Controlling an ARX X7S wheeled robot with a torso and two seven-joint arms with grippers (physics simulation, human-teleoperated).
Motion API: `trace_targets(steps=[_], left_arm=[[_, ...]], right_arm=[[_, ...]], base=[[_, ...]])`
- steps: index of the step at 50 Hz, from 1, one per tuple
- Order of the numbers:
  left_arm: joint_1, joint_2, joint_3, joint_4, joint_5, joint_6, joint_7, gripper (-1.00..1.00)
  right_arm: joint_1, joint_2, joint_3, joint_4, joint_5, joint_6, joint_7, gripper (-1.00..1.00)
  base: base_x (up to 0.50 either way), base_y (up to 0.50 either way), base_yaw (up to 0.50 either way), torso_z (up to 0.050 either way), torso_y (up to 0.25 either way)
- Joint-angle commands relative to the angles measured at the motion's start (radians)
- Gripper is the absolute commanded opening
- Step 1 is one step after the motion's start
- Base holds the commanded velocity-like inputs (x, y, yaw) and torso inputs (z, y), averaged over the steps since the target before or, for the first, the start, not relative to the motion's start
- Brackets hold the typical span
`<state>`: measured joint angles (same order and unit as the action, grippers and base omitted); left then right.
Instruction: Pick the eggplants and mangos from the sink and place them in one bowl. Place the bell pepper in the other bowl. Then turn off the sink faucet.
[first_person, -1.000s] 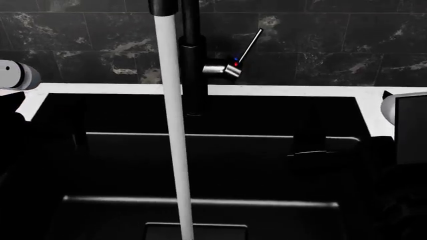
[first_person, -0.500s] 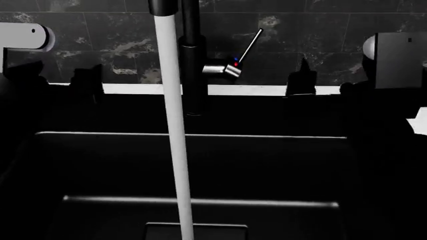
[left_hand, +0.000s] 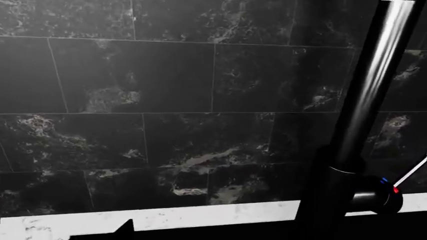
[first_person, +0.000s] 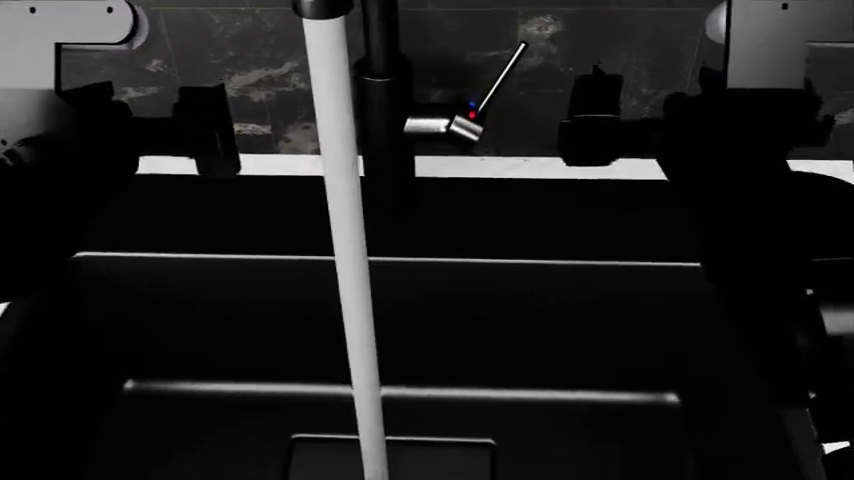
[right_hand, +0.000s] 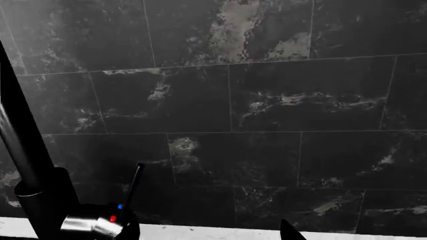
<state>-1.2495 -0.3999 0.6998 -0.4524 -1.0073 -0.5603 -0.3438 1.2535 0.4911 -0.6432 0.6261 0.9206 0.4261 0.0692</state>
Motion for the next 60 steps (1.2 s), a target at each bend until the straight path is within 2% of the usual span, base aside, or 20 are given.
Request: trace_targets(steps=[1, 8, 30, 60], left_arm=[[-0.013, 0.006, -0.003, -0.028, 0.004, 0.008, 0.015, 1.0], [-0.017, 0.005, -0.009, -0.029, -0.005, 0.005, 0.02, 1.0], [-0.041, 0.002, -0.005, -0.015, -0.01, -0.017, 0.022, 1.0], [-0.063, 0.022, -0.006, -0.073, -0.001, -0.006, 0.032, 1.0]], right_arm=[[0.024, -0.02, 0.007, 0.039, 0.014, 0.017, -0.018, 1.0], [0.037, -0.026, -0.014, 0.073, -0.014, -0.007, -0.065, 1.0], [0.005, -0.006, -0.044, 0.033, -0.068, -0.055, -0.063, 1.0], [0.015, -0.005, -0.053, 0.028, -0.097, -0.089, -0.074, 1.0]], base=[[0.0, 0.0, 0.0, 0.007, -0.199], [0.0, 0.0, 0.0, 0.007, -0.2], [0.0, 0.0, 0.0, 0.008, -0.194], [0.07, 0.0, 0.0, 0.0, -0.002]])
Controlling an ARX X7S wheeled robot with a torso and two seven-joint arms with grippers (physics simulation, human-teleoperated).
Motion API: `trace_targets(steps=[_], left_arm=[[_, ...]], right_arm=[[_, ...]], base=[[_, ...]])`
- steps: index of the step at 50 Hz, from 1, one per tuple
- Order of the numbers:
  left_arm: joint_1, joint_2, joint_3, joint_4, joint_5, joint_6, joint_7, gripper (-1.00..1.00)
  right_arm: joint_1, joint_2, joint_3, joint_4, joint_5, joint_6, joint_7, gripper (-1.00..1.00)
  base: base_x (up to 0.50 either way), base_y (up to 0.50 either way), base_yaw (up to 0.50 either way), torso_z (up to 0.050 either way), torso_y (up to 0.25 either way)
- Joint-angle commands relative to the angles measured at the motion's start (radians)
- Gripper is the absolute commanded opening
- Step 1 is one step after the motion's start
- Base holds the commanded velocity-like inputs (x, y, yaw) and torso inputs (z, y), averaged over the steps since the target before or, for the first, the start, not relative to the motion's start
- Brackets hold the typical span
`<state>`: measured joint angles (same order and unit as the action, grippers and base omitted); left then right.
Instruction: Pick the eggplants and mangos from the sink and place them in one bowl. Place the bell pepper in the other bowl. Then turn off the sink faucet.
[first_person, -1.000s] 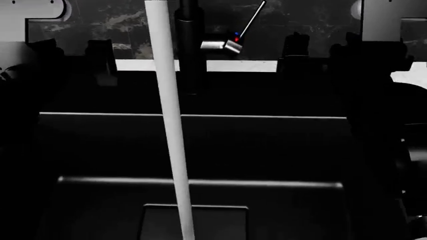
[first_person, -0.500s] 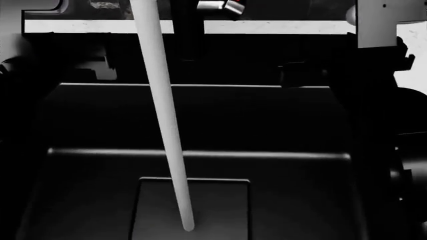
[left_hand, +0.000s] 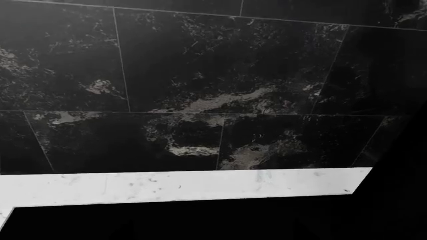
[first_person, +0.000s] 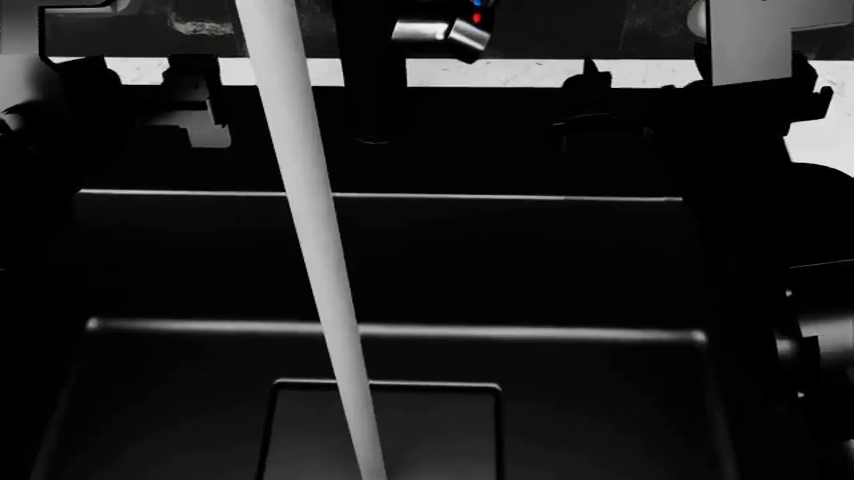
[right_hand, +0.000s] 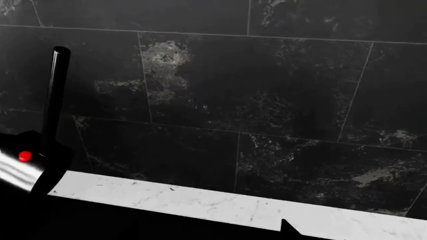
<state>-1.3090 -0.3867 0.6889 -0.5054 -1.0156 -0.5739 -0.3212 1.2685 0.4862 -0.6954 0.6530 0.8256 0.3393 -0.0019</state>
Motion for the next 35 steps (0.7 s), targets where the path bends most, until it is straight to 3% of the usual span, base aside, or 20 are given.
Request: trace_targets(steps=[1, 18, 19, 20, 21, 22, 24, 35], left_arm=[[-0.004, 0.008, 0.005, -0.02, 0.007, 0.008, 0.01, 1.0], [-0.017, 0.01, 0.004, -0.016, 0.006, 0.001, 0.006, 1.0], [-0.019, 0.009, 0.004, -0.017, 0.005, 0.001, 0.008, 1.0], [-0.02, 0.009, 0.002, -0.017, 0.003, 0.0, 0.01, 1.0], [-0.02, 0.009, 0.002, -0.017, 0.003, 0.001, 0.01, 1.0], [-0.018, 0.01, 0.002, -0.016, 0.004, 0.003, 0.011, 1.0], [-0.018, 0.011, 0.002, -0.02, 0.003, 0.005, 0.013, 1.0], [-0.017, 0.003, -0.001, -0.016, -0.001, 0.001, 0.014, 1.0]], right_arm=[[0.0, 0.0, -0.002, 0.001, -0.003, -0.003, -0.004, 1.0], [0.01, -0.011, 0.005, -0.004, -0.011, -0.06, -0.049, 1.0], [0.16, -0.161, -0.04, 0.146, -0.108, -0.187, -0.199, 1.0], [0.29, -0.311, 0.11, 0.296, -0.258, -0.07, -0.333, 1.0], [0.3, -0.376, 0.26, 0.446, -0.408, -0.069, -0.329, 1.0], [0.37, -0.385, 0.41, 0.596, -0.558, -0.138, -0.327, 1.0], [0.369, -0.387, 0.652, 0.655, -0.818, -0.142, -0.32, 1.0], [0.355, -0.391, 0.673, 0.655, -0.816, -0.132, -0.275, 1.0]], base=[[0.06, 0.0, 0.0, 0.0, 0.0], [0.01, 0.0, 0.0, 0.0, 0.0], [0.0, 0.0, 0.0, 0.0, 0.0], [0.0, 0.0, 0.0, 0.0, 0.0], [0.0, 0.0, 0.0, 0.0, 0.0], [0.0, 0.0, 0.0, 0.0, 0.0], [0.0, 0.0, 0.0, 0.0, 0.0], [0.0, 0.0, 0.0, 0.0, 0.0]])
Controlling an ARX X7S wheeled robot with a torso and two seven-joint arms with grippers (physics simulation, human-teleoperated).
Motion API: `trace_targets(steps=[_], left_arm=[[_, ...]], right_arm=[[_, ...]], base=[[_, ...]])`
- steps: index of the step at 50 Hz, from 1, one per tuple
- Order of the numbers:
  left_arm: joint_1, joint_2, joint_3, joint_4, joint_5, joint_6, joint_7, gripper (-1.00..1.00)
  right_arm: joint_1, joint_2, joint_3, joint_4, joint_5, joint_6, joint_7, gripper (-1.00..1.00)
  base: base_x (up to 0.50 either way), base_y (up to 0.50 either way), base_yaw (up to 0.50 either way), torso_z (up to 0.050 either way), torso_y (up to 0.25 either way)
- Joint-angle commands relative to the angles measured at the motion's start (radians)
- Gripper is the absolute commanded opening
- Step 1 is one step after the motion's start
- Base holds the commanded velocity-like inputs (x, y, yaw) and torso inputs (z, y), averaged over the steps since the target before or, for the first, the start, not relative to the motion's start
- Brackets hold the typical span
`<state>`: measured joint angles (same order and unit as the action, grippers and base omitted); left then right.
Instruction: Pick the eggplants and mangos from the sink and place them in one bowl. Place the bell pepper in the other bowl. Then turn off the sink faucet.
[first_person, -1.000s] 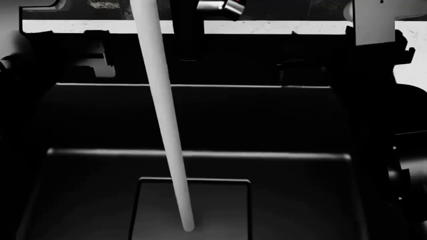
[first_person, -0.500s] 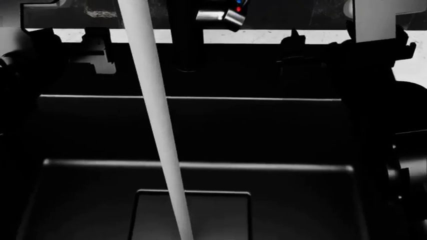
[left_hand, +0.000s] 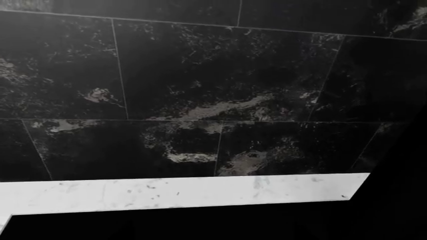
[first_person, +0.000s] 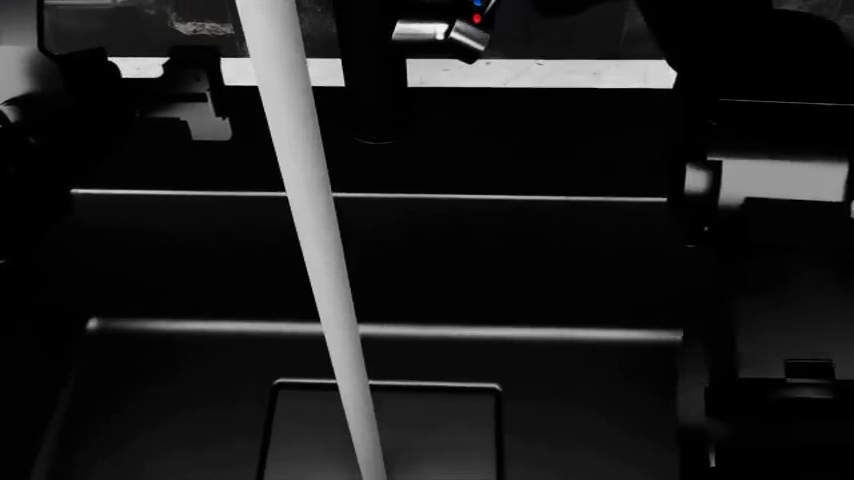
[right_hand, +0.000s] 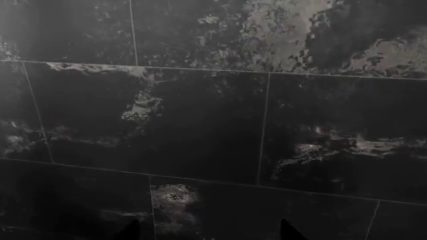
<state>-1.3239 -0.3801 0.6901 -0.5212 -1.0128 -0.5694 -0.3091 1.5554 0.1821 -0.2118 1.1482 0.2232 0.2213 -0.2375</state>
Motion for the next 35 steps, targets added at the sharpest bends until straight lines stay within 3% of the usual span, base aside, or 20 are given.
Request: trace_targets(steps=[1, 35], left_arm=[[-0.003, -0.004, -0.002, 0.0, -0.004, -0.004, 0.001, 1.0], [0.022, -0.001, 0.007, 0.03, -0.005, -0.01, -0.019, 1.0]], right_arm=[[0.066, -0.086, 0.194, 0.16, -0.211, -0.003, -0.042, 1.0], [-0.092, -0.051, 0.205, 0.16, -0.22, 0.015, 0.055, 1.0]], base=[[0.0, 0.0, 0.0, 0.0, 0.0], [0.0, 0.0, 0.0, 0.0, -0.002]])
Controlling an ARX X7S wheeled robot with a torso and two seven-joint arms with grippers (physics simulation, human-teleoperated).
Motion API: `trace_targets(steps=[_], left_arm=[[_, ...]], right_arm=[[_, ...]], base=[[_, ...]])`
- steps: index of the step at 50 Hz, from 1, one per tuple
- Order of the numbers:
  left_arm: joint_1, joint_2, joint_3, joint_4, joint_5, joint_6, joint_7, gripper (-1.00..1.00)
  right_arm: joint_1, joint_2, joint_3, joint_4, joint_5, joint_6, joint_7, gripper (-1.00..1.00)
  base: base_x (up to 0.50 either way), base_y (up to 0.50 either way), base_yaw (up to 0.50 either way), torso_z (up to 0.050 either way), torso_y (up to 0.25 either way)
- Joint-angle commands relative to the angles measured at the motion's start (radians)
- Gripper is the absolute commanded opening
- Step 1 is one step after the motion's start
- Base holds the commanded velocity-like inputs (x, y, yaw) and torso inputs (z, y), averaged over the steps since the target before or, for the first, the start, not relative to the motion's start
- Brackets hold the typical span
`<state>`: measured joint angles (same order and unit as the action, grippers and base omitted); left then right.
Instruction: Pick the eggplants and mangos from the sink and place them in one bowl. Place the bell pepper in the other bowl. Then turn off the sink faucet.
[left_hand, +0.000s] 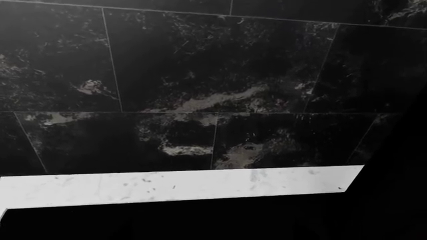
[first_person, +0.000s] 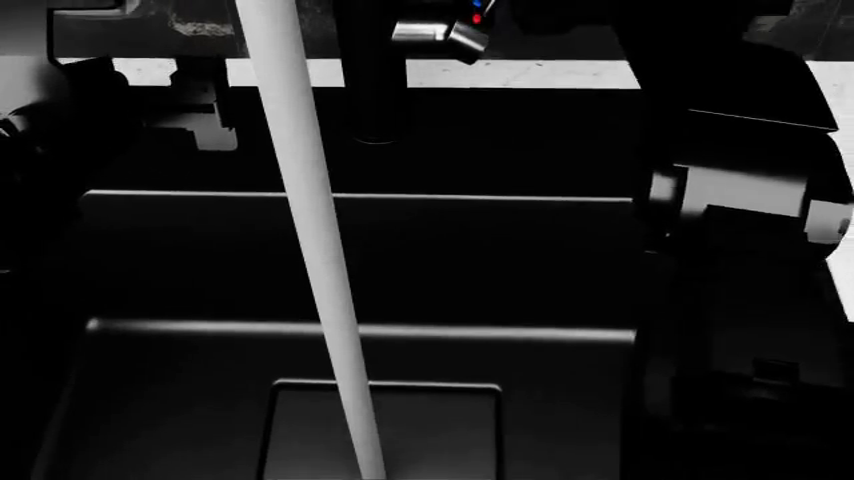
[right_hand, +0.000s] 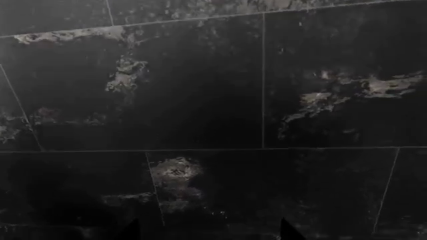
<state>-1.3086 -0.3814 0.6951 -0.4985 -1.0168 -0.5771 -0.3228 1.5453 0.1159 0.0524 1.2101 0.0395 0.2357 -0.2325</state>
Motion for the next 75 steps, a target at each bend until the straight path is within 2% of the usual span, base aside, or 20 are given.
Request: trace_targets(steps=[1, 8, 12, 17, 32, 47, 60, 75], left_arm=[[0.006, 0.0, 0.004, 0.005, 0.001, -0.002, -0.003, 1.0], [0.002, 0.005, 0.004, -0.011, 0.004, 0.004, 0.006, 1.0], [0.0, 0.0, 0.004, -0.007, 0.003, 0.002, 0.008, 1.0], [0.011, -0.007, 0.006, 0.003, 0.003, 0.002, 0.005, 1.0], [0.015, 0.0, 0.005, -0.007, -0.001, 0.005, 0.014, 1.0], [0.015, -0.009, 0.011, -0.002, 0.009, 0.016, 0.031, 1.0], [0.005, 0.001, 0.007, -0.008, 0.005, 0.016, 0.027, 1.0], [0.006, -0.005, -0.011, -0.002, -0.026, -0.003, 0.024, 1.0]], right_arm=[[-0.07, 0.021, -0.056, 0.098, -0.036, -0.011, 0.057, 1.0], [0.042, 0.062, -0.038, 0.084, -0.023, -0.02, 0.053, 1.0], [0.029, 0.077, -0.049, 0.022, -0.033, 0.035, 0.055, 1.0], [0.009, 0.057, -0.056, 0.097, -0.032, 0.001, 0.028, 1.0], [0.034, 0.06, -0.074, 0.096, -0.03, 0.086, -0.066, 1.0], [0.028, 0.071, -0.077, 0.093, -0.022, 0.062, -0.133, 1.0], [0.03, 0.072, -0.081, 0.093, -0.025, 0.051, -0.137, 1.0], [0.01, 0.072, -0.065, 0.09, -0.008, -0.059, -0.139, 1.0]], base=[[0.0, 0.0, 0.0, 0.0, 0.0], [0.0, 0.0, 0.0, 0.0, 0.0], [0.0, 0.0, 0.0, 0.0, 0.0], [0.0, 0.0, 0.0, 0.0, 0.0], [0.0, 0.0, 0.0, 0.0, 0.0], [0.0, 0.0, 0.0, 0.0, 0.0], [0.0, 0.0, 0.0, 0.007, -0.125], [0.0, 0.0, 0.0, 0.001, -0.011]])
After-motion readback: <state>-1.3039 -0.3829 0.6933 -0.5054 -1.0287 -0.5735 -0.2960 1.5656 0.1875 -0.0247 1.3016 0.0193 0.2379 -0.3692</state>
